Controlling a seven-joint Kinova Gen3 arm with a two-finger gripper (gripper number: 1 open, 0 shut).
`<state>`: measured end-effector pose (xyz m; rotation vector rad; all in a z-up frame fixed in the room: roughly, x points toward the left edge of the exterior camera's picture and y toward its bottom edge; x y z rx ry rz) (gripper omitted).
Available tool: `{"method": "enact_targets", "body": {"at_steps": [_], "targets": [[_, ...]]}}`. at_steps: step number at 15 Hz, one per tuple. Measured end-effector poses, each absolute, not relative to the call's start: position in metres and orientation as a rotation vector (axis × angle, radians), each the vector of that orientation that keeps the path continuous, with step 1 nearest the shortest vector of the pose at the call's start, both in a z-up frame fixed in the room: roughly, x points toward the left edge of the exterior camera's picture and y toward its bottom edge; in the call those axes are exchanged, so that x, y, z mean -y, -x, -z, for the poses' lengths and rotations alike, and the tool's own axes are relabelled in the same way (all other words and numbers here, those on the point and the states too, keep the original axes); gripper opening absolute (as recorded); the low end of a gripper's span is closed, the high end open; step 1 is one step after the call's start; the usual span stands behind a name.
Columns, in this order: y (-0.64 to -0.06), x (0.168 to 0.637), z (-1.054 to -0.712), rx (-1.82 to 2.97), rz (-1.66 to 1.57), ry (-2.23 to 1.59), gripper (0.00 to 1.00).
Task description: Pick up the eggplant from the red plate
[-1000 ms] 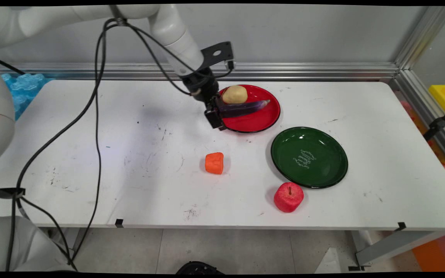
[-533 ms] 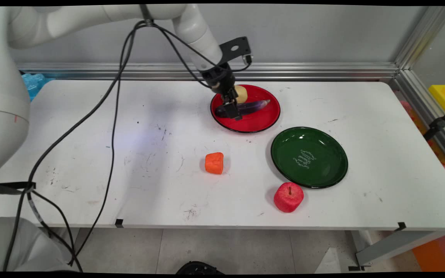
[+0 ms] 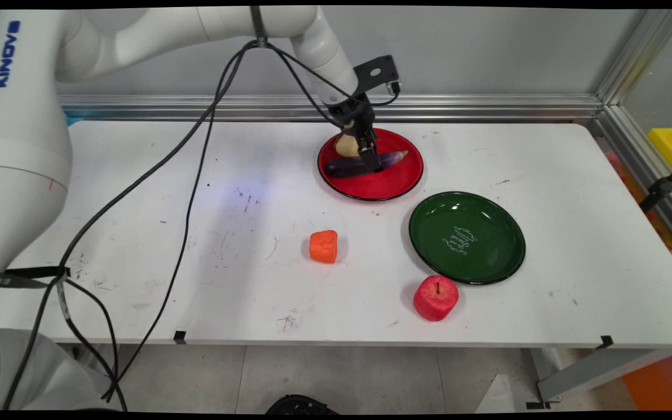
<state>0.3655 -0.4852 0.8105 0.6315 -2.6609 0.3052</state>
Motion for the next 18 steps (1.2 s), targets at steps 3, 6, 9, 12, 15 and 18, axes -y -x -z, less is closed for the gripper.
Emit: {"method": "enact_targets", "body": {"at_steps": [3, 6, 9, 12, 15, 18], "targets": [[-0.361, 0.498, -0.802, 2.658, -0.298, -0.621, 1.00], [-0.359, 0.507, -0.793, 2.659, -0.282, -0.615, 1.00], [-0.358, 0.512, -0.787, 2.658, -0.267, -0.610, 1.00], [-0.357, 0.514, -0.781, 2.658, -0.254, -0.607, 1.00], [-0.357, 0.516, -0.776, 2.659, -0.242, -0.607, 1.00], [-0.357, 0.518, -0.771, 2.660, -0.228, -0.607, 0.00]]}}
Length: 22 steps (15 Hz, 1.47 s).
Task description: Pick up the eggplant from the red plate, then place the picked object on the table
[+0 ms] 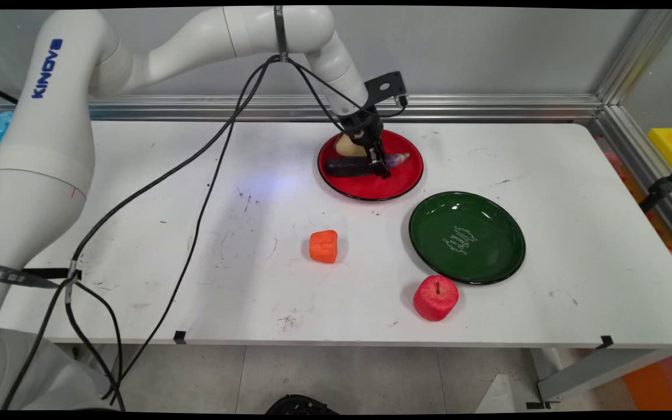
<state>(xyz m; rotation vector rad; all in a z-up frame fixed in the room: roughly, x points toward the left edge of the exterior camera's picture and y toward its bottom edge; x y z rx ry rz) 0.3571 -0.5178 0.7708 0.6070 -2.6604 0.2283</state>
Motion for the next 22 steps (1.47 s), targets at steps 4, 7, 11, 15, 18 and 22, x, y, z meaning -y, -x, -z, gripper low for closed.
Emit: {"method": "enact_targets", "body": {"at_steps": [4, 7, 11, 15, 18, 22], "targets": [[-0.357, 0.518, -0.768, 2.664, -0.213, -0.604, 0.00], [-0.357, 0.518, -0.770, 2.665, -0.209, -0.601, 0.00], [-0.353, 0.516, -0.784, 2.658, -0.207, -0.595, 0.00], [-0.345, 0.510, -0.802, 2.643, -0.199, -0.588, 0.00], [-0.340, 0.500, -0.819, 2.631, -0.193, -0.606, 0.00], [-0.339, 0.476, -0.837, 2.617, -0.173, -0.645, 0.00]]}}
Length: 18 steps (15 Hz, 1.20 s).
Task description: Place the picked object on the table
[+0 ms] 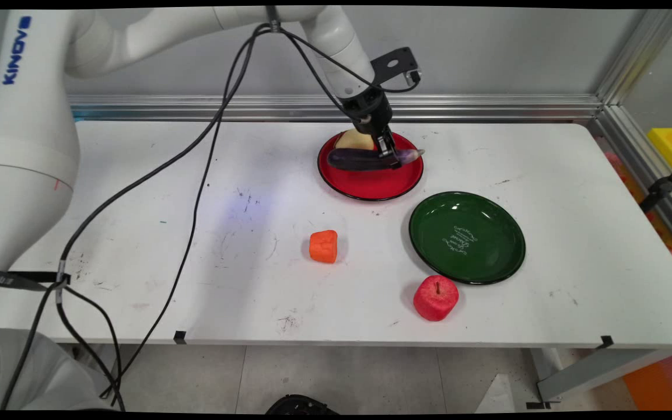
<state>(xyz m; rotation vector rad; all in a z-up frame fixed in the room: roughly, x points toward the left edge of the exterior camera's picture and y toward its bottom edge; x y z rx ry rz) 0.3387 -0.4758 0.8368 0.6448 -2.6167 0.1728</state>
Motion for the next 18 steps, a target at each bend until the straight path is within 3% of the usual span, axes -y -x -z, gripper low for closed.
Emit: {"method": "enact_targets", "body": {"at_steps": [7, 12, 18], "targets": [[-0.354, 0.403, -0.847, 2.617, -0.152, -0.671, 0.00], [-0.378, 0.358, -0.832, 2.632, -0.157, -0.690, 0.00], [-0.399, 0.339, -0.806, 2.640, -0.194, -0.703, 0.00]]}}
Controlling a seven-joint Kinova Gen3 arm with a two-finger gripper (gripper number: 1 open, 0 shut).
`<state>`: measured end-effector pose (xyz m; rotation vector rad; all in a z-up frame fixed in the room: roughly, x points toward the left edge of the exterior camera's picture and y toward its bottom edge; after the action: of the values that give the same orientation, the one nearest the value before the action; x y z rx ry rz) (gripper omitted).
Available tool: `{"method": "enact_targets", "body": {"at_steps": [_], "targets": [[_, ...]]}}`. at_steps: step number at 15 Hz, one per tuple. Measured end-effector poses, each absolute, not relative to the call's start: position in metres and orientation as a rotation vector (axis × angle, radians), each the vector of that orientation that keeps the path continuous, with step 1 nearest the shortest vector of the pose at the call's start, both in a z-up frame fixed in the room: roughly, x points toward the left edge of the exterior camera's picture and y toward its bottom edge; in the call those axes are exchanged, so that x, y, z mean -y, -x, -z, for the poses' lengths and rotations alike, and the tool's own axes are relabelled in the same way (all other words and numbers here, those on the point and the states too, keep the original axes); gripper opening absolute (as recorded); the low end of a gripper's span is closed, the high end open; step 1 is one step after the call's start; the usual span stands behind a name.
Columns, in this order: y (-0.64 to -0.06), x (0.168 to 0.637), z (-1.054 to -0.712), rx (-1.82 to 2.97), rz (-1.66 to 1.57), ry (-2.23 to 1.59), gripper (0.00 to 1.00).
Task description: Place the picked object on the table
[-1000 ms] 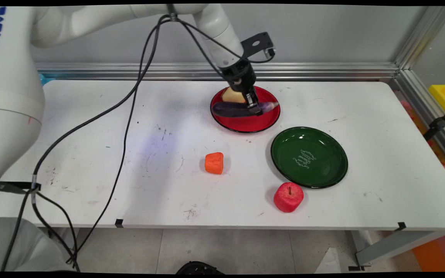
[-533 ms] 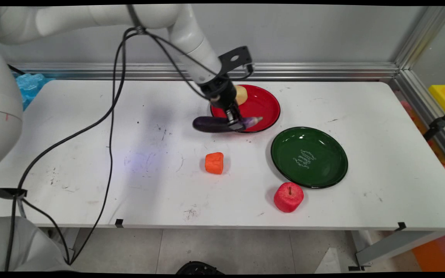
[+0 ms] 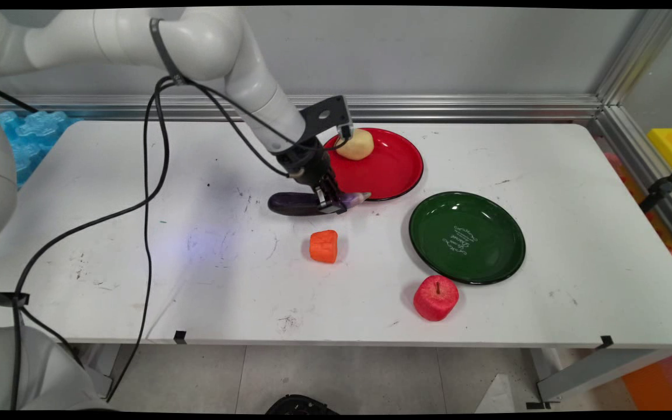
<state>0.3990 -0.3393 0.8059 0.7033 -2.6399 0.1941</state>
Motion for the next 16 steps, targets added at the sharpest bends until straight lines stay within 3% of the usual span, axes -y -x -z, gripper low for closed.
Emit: {"method": "enact_targets", "body": {"at_steps": [16], "targets": [[-0.420, 0.327, -0.769, 2.625, -0.188, -0.705, 0.00]]}}
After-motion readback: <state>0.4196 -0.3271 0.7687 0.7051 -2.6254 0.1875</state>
